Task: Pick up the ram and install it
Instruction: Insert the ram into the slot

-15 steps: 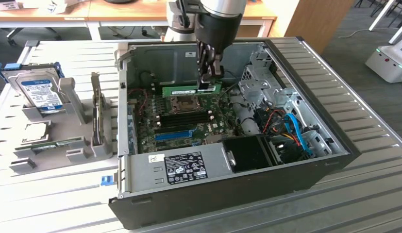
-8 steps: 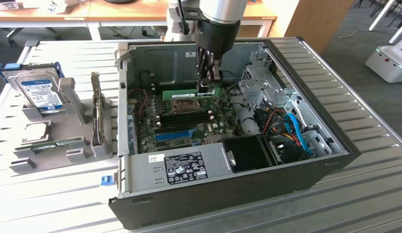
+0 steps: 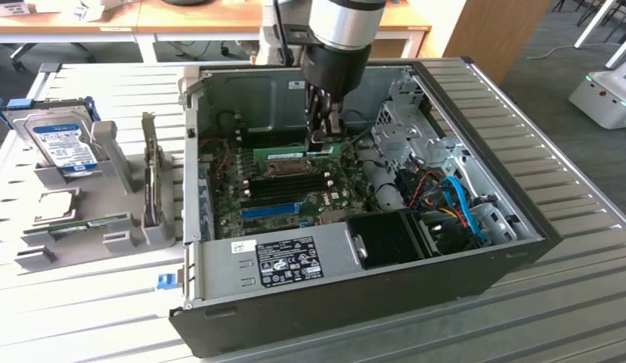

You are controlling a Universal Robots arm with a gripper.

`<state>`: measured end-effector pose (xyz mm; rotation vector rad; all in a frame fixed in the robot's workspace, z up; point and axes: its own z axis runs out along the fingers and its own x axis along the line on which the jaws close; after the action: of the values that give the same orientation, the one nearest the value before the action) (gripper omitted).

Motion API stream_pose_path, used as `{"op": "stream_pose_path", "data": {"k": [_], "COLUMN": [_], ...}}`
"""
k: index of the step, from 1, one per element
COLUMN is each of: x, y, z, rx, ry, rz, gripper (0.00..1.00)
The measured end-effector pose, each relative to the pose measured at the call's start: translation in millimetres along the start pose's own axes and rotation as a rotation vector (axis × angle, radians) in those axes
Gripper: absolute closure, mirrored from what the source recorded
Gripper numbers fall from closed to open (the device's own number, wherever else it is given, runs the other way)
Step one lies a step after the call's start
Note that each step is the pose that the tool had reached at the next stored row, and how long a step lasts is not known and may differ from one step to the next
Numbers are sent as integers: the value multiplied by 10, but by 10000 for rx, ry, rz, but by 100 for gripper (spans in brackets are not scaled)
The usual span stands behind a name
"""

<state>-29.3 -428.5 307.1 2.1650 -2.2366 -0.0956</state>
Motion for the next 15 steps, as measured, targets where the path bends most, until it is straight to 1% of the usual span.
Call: {"op": "stream_pose_path", "data": {"k": [6, 15], "x": [2, 5], "y": [-6, -13], "z": [100, 214], "rx": [0, 0], "ry": [-1, 0], "rz": [0, 0], "gripper": [88, 88]}}
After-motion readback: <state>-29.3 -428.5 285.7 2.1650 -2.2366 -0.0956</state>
